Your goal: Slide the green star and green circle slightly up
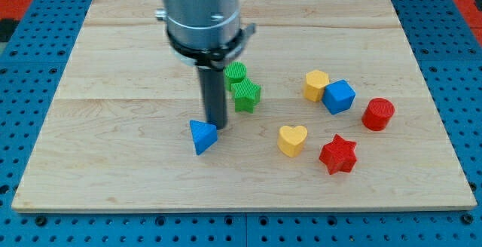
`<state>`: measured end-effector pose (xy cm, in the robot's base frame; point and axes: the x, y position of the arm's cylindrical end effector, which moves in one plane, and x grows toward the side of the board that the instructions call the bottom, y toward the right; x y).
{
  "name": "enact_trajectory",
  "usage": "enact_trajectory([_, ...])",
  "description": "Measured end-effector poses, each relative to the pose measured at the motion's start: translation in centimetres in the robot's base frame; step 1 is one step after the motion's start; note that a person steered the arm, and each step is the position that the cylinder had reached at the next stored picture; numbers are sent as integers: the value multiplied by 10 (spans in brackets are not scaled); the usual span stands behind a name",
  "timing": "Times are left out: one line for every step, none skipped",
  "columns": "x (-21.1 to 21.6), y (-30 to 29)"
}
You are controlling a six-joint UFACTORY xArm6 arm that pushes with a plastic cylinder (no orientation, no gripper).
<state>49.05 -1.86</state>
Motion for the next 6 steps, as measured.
enact_trajectory([-26, 19])
enact_trajectory([-32, -9])
enact_trajectory([-47, -2])
enact_trajectory([-40, 9])
enact_trajectory([-39, 29])
enact_trajectory([-58, 47])
